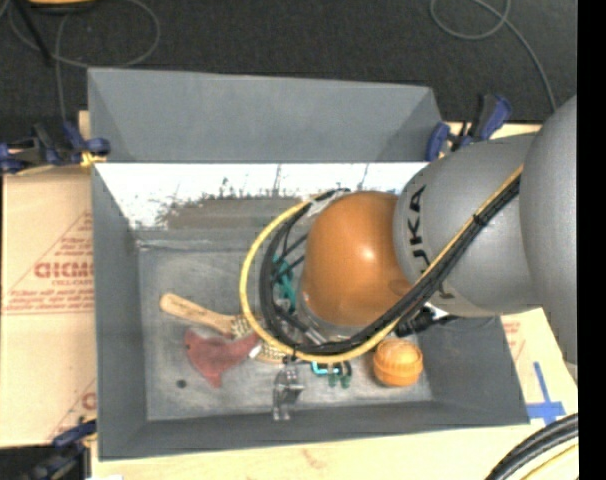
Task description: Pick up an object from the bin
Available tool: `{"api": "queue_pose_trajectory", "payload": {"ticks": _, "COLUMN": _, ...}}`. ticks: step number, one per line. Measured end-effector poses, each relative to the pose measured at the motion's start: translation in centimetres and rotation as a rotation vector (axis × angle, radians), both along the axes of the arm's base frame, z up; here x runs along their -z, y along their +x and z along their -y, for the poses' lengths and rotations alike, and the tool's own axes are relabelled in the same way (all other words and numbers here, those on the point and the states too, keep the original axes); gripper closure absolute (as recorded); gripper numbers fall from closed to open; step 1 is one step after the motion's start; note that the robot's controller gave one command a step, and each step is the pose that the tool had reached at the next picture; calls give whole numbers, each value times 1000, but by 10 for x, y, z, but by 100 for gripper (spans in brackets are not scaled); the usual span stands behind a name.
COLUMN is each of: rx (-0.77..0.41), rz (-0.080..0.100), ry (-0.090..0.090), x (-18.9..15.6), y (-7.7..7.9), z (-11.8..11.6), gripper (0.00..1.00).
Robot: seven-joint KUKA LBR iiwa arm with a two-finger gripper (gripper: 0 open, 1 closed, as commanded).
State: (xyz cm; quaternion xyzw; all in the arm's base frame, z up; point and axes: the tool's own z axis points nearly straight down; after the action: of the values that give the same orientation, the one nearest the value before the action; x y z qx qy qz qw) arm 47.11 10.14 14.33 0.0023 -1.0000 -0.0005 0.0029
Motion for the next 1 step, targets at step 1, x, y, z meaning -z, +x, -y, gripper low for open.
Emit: {"api": "queue_pose_trajectory", "payload": {"ticks": 1, "rx": 4, "rz": 8, "ry": 1, "x": -4, "y": 2, "z": 0, "gripper": 0}}
